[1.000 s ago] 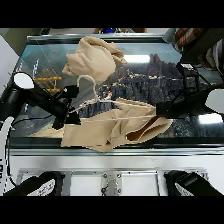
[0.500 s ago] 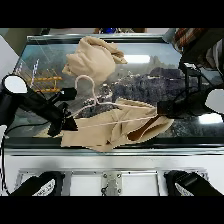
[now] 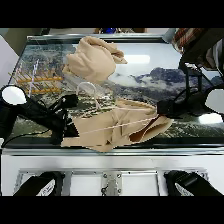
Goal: Fold the clothes and pants, and hang the long-sleeved shirts on hangers.
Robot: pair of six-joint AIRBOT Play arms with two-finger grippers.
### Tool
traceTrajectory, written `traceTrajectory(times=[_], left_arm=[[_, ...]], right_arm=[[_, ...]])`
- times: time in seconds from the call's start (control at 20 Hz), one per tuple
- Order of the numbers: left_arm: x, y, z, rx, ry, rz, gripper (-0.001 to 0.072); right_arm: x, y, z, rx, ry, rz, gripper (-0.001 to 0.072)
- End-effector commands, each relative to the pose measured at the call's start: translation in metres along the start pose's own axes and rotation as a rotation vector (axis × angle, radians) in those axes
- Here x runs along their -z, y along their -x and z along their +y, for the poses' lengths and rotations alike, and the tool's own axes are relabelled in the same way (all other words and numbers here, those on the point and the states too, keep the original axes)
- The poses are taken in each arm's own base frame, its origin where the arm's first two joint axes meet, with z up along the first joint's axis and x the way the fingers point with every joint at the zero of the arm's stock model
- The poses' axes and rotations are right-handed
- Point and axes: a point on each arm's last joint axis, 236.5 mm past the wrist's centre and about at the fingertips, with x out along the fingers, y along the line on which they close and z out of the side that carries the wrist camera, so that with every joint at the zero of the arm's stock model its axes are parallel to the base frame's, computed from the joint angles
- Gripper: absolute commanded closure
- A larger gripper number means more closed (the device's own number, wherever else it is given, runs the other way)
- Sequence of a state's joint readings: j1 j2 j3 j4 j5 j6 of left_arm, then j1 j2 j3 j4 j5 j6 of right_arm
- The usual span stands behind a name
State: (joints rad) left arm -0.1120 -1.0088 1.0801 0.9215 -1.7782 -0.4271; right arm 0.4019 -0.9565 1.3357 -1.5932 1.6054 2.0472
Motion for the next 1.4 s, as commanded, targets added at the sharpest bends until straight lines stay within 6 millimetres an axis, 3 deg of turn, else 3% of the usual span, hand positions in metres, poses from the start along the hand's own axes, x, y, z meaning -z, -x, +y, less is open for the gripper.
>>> traceTrajectory(times=[0.0,0.25,0.7,1.05,1.2,1.35], left_arm=[[-0.009,0.012,-0.006,-0.016,0.032,0.002,0.0684],[-0.017,0.026,-0.011,-0.045,0.127,-0.005,0.0684],[0.01,-0.001,-0.041,0.01,0.183,0.006,0.0684],[0.007,0.001,-0.048,-0.003,0.191,-0.003,0.0684],[-0.005,-0.004,-0.062,0.046,0.145,-0.024,0.0684],[-0.005,-0.01,-0.069,0.064,0.114,0.007,0.0684]], right_arm=[[0.0,0.0,0.0,0.0,-0.005,0.0,0.0686],[0.0,0.0,0.0,0.0,-0.011,0.0,0.0686],[0.0,0.0,0.0,0.0,-0.026,-0.001,0.0685],[0.0,0.0,0.0,0.0,-0.027,0.0,0.0685],[0.0,0.0,0.0,0.0,-0.027,0.0,0.0686],[0.0,0.0,0.0,0.0,-0.027,0.0,0.0686]])
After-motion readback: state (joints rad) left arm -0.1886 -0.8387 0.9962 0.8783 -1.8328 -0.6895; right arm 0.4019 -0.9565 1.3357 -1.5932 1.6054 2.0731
